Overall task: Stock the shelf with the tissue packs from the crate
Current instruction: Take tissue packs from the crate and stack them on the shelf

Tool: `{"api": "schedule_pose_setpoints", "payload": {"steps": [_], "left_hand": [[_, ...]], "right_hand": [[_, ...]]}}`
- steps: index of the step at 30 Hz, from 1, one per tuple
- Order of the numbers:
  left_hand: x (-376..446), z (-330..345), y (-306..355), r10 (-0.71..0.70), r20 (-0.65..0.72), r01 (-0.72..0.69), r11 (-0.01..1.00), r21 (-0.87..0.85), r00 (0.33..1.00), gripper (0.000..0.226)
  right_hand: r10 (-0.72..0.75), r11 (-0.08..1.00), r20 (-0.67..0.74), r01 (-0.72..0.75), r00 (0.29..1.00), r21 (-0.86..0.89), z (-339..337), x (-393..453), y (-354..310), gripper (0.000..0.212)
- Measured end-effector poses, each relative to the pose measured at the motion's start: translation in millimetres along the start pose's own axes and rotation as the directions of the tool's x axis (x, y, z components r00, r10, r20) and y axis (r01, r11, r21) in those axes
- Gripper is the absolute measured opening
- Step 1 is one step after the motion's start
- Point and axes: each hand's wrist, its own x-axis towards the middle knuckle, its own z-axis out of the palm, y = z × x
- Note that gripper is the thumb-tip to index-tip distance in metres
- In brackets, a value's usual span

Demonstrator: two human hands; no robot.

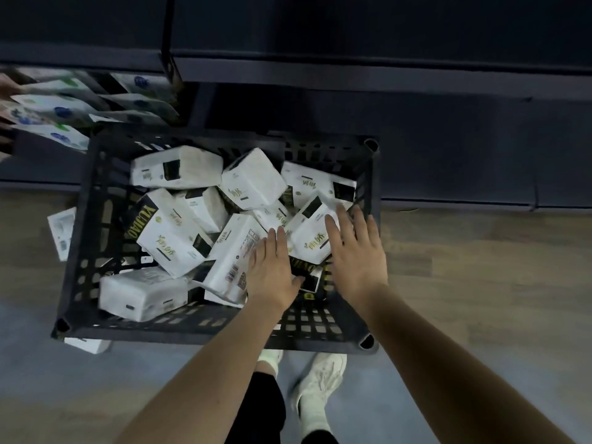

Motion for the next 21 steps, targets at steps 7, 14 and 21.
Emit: {"api": "schedule_pose_setpoints", "payload": {"steps": [7, 14, 21], "left_hand": [[22, 25, 7, -0.048, -0.079, 0.042, 0.995, -0.085, 0.996, 0.111], [37, 46, 20, -0.106, -0.18, 0.074, 0.981, -0.177, 0.978, 0.124], [38, 42, 21, -0.103, -0.226, 0.063, 0.982, -0.18, 0.969, 0.118]], "right_hand": [[0.035, 0.998, -0.084, -0.04, 0.996, -0.055, 20, 7, -4, 0.07], [-0.004, 0.99, -0.107, -0.011, 0.994, -0.138, 30, 9, -5, 0.071], [0.023, 0.998, -0.227, -0.037, 0.974, -0.059, 38, 11, -5, 0.064]]}}
